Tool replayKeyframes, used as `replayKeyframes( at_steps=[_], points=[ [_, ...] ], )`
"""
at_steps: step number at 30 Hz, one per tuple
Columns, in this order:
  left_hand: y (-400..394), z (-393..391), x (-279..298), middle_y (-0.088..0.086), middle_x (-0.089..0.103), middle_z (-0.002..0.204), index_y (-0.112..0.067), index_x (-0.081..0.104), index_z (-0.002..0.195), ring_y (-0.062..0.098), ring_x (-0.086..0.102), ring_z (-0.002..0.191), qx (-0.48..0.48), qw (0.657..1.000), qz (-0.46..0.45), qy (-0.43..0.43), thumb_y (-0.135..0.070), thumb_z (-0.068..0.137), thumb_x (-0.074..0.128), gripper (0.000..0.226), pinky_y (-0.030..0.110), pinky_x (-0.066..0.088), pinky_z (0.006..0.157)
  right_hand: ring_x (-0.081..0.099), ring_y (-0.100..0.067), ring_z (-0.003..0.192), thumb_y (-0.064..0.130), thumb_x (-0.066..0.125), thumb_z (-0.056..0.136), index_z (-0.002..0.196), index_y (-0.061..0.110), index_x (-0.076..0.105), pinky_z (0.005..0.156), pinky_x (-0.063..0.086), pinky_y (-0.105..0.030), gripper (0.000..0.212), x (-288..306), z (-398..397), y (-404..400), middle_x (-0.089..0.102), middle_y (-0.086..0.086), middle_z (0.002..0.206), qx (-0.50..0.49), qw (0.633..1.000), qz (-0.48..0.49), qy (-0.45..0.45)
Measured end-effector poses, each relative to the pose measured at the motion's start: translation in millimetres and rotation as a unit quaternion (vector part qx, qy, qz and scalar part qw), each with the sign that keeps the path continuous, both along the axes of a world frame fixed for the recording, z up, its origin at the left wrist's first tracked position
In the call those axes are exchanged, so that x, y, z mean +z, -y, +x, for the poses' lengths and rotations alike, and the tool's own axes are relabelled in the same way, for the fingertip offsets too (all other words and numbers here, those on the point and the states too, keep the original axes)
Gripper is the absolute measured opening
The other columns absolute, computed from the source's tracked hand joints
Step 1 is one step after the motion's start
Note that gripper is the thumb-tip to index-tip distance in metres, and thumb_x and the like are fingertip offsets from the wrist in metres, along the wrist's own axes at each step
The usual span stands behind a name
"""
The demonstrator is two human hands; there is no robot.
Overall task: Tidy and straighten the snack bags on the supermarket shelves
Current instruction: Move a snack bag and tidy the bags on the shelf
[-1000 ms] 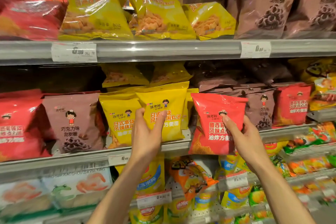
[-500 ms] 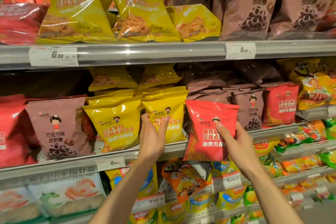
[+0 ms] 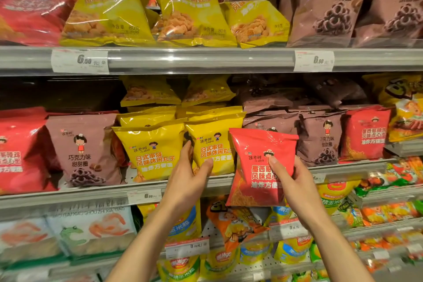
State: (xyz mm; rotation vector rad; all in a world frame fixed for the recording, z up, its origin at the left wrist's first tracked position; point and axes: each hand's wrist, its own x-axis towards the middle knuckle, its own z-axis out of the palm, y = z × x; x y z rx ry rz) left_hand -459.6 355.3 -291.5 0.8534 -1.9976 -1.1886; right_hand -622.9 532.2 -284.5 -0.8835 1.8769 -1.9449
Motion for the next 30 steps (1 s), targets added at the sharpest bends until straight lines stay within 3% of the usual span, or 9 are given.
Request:
replayKeyframes(
  at_steps=[3, 6, 10, 13, 16, 20, 25, 28, 30],
  points=[
    [-7.7, 21.8, 1.9, -0.012, 0.051, 0.148, -0.026, 0.039, 0.153, 0.003, 0.05, 0.135, -0.002, 1.0, 0.006, -0.025, -0.045, 0.096, 0.065, 0.065, 0.03, 0.044, 0.111, 0.075, -0.007, 0.092, 0.042, 0.067, 0.089, 0.112, 0.03, 0.069, 0.079, 0.056, -0.032, 0.026, 0.7, 5.1, 2.2, 0.079, 0.013, 0.101, 0.012, 1.0, -0.004, 0.005],
    [-13.2, 45.8, 6.2, -0.007, 0.07, 0.121, -0.022, 0.062, 0.126, 0.0, 0.066, 0.109, 0.029, 0.997, 0.009, -0.068, -0.027, 0.097, 0.067, 0.03, 0.013, 0.052, 0.086, 0.076, -0.014, 0.096, 0.046, 0.068, 0.087, 0.117, 0.029, 0.068, 0.08, 0.059, -0.039, 0.034, -2.6, 9.2, 5.6, 0.078, 0.005, 0.106, 0.03, 0.999, -0.009, 0.015],
    [-8.6, 77.7, 4.1, 0.012, 0.072, 0.096, -0.018, 0.068, 0.102, 0.022, 0.069, 0.092, 0.081, 0.988, 0.054, -0.122, -0.015, 0.096, 0.067, 0.006, 0.035, 0.056, 0.086, 0.076, -0.014, 0.095, 0.045, 0.065, 0.092, 0.122, 0.031, 0.066, 0.069, 0.06, -0.033, 0.033, -6.6, 23.3, 19.5, 0.078, 0.006, 0.106, 0.068, 0.997, -0.002, 0.032],
    [-2.7, 103.2, -0.2, 0.021, 0.068, 0.091, -0.018, 0.067, 0.096, 0.034, 0.066, 0.089, 0.109, 0.983, 0.064, -0.134, -0.014, 0.096, 0.067, 0.004, 0.043, 0.054, 0.086, 0.076, -0.015, 0.094, 0.047, 0.065, 0.09, 0.123, 0.031, 0.065, 0.072, 0.062, -0.039, 0.037, -7.1, 42.6, 37.0, 0.077, 0.004, 0.107, 0.091, 0.995, -0.001, 0.047],
    [6.5, 129.3, -6.0, 0.021, 0.067, 0.088, -0.018, 0.067, 0.094, 0.033, 0.063, 0.083, 0.131, 0.979, 0.068, -0.14, -0.013, 0.096, 0.066, 0.006, 0.045, 0.053, 0.079, 0.076, -0.017, 0.096, 0.05, 0.065, 0.082, 0.124, 0.028, 0.066, 0.07, 0.061, -0.035, 0.047, -6.8, 65.5, 57.1, 0.078, 0.001, 0.107, 0.103, 0.994, -0.007, 0.046],
    [29.1, 168.5, -10.5, 0.025, 0.064, 0.089, -0.01, 0.067, 0.098, 0.013, 0.058, 0.079, 0.138, 0.977, 0.072, -0.147, -0.008, 0.096, 0.065, 0.003, 0.017, 0.052, 0.069, 0.076, -0.015, 0.092, 0.045, 0.066, 0.083, 0.121, 0.025, 0.068, 0.066, 0.061, -0.03, 0.043, -8.1, 104.7, 85.5, 0.079, 0.001, 0.103, 0.113, 0.992, -0.014, 0.056],
    [74.5, 224.1, -12.1, 0.018, 0.064, 0.084, -0.008, 0.067, 0.099, 0.017, 0.057, 0.079, 0.124, 0.975, 0.08, -0.164, -0.009, 0.097, 0.065, 0.004, 0.029, 0.052, 0.077, 0.075, -0.012, 0.097, 0.043, 0.07, 0.087, 0.119, 0.027, 0.069, 0.072, 0.061, -0.029, 0.036, -5.9, 167.0, 129.3, 0.079, 0.006, 0.106, 0.118, 0.992, -0.011, 0.041],
    [104.8, 264.2, -7.5, 0.018, 0.066, 0.082, -0.009, 0.066, 0.1, 0.013, 0.058, 0.075, 0.112, 0.977, 0.071, -0.169, -0.009, 0.097, 0.064, 0.004, 0.013, 0.048, 0.069, 0.074, -0.014, 0.1, 0.041, 0.074, 0.09, 0.12, 0.022, 0.069, 0.078, 0.059, -0.029, 0.036, -4.1, 209.6, 162.4, 0.078, 0.004, 0.108, 0.114, 0.993, -0.015, 0.03],
    [123.4, 291.4, -2.6, 0.008, 0.07, 0.085, -0.013, 0.067, 0.099, 0.009, 0.063, 0.076, 0.104, 0.979, 0.061, -0.166, -0.015, 0.097, 0.064, 0.004, 0.011, 0.049, 0.07, 0.074, -0.012, 0.099, 0.033, 0.069, 0.09, 0.121, 0.019, 0.068, 0.078, 0.057, -0.026, 0.034, 0.3, 239.4, 185.6, 0.079, 0.003, 0.107, 0.123, 0.991, -0.024, 0.036]
  ],
)
